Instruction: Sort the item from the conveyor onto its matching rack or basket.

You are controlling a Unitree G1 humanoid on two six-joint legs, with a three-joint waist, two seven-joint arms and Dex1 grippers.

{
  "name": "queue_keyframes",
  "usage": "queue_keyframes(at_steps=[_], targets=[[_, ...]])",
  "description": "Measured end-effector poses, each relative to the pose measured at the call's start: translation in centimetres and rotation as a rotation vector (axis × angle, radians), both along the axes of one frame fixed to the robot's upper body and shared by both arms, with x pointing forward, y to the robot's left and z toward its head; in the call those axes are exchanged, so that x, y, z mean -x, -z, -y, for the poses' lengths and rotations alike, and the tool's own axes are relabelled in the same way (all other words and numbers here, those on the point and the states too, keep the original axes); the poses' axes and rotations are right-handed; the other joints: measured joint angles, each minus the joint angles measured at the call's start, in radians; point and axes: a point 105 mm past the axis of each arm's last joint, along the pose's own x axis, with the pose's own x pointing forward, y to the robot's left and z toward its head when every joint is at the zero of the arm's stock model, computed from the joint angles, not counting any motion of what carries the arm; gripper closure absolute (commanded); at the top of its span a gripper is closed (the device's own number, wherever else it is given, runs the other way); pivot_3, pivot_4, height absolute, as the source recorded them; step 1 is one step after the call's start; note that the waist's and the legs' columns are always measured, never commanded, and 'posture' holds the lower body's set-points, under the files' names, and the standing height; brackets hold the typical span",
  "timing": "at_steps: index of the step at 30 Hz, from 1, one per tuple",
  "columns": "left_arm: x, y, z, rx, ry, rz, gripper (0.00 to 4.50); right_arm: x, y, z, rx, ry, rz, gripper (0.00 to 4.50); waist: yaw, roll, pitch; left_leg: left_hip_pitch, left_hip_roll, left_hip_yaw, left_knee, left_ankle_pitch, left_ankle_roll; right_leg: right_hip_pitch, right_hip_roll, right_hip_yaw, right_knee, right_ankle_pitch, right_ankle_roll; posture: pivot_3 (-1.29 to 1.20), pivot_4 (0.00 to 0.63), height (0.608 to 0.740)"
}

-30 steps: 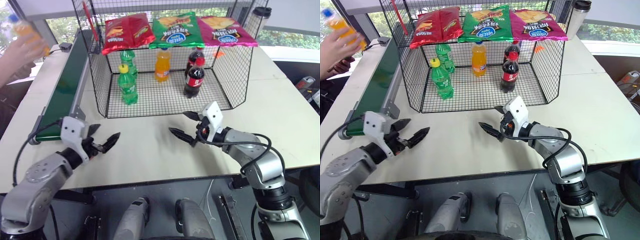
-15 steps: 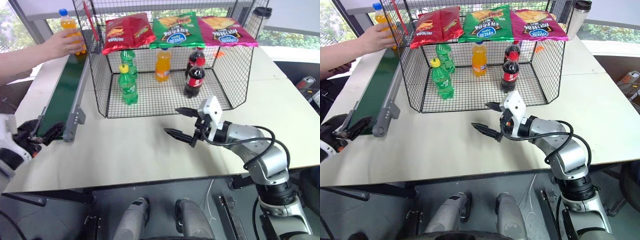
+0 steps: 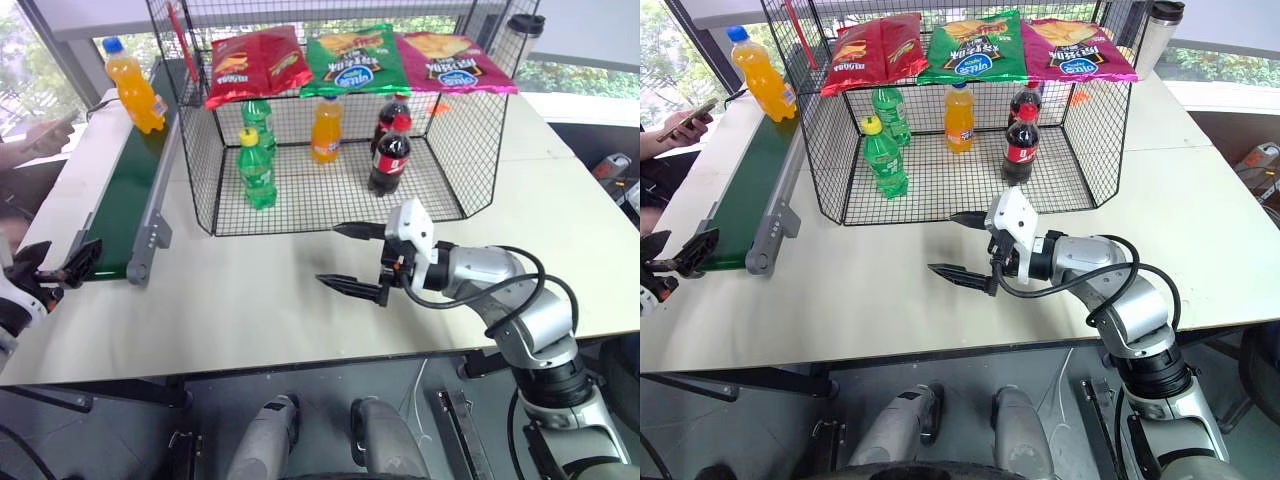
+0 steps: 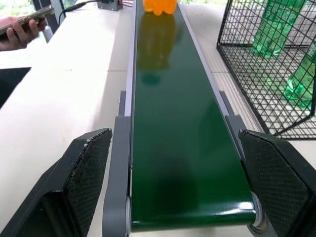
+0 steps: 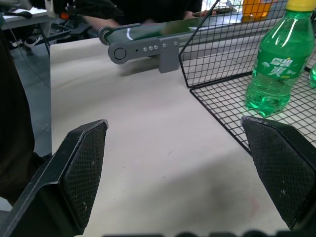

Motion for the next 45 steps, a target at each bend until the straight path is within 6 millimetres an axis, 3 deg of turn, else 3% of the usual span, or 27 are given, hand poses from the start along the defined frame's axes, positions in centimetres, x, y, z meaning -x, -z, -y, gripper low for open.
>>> queue_keyframes(at_steps=[27,45], targets=[[-0.7,2.2,1.2,0.041,0.010,-0.037,0.21,0.0,0.5,0.2,0.004,0.022,-0.013,0.00,0.000,0.000,0.000,0.000,0.000,0.000,0.000,0.000,0.000,0.000,0.000,0.000,0.000,0.000,0.000,0.00,0.150,0.739],[-2.1,0.6,0.4,0.003,-0.080,0.056,0.21,0.0,0.6,0.3,0.006,0.024,-0.017,0.00,0.001,0.000,0.000,0.000,0.000,0.000,0.000,0.000,0.000,0.000,0.000,0.000,0.000,0.000,0.000,0.00,0.150,0.739]])
